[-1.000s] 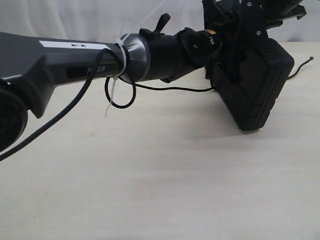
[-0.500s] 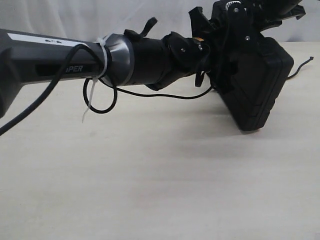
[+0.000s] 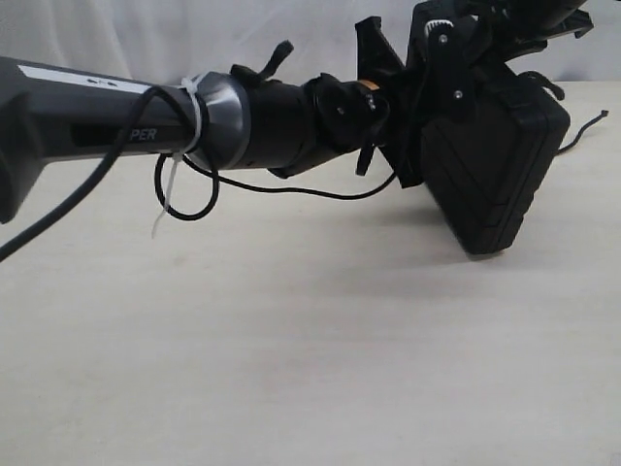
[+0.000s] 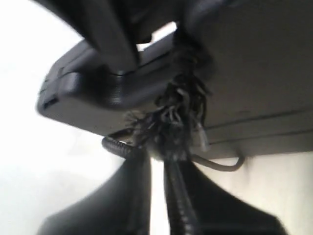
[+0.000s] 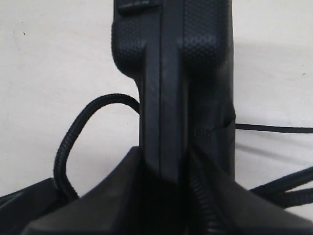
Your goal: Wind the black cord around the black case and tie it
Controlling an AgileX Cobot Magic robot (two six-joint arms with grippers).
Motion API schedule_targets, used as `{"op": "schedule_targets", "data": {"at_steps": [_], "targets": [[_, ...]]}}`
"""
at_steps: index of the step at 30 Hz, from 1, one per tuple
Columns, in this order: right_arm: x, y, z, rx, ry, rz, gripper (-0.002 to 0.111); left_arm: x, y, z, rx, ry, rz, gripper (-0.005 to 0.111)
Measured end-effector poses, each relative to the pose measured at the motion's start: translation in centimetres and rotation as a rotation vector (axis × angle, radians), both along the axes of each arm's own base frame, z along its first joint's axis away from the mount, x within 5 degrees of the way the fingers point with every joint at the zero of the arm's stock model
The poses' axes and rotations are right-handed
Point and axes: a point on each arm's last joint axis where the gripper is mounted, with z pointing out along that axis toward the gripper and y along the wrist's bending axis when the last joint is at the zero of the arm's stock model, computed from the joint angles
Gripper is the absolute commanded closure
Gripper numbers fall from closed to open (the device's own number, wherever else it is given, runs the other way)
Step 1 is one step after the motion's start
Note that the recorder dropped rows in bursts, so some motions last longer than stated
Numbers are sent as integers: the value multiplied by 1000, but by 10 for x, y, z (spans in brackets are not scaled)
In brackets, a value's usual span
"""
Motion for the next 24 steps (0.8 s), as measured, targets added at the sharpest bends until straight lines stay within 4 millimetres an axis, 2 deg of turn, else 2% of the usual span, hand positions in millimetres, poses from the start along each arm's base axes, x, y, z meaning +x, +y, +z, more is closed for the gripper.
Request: {"op": "schedule_targets", "data": {"at_steps": [4,6,12,15,19,24], "targets": [[0,0,0,2,0,0,104,2,-5,-13,34,3,-26,107],[0,0,0,2,0,0,104,3,-6,-12,25,5,-27,107],[0,0,0,2,0,0,104,9,-14,11,-90,5,-1,107],[0,0,0,2,0,0,104,9,-17,16,-100,13,-21,107],[0,0,0,2,0,0,104,5,-20,13,-79,58,-67,107],[0,0,0,2,0,0,104,-1,-24,-2,-3,119,-152,107]]}}
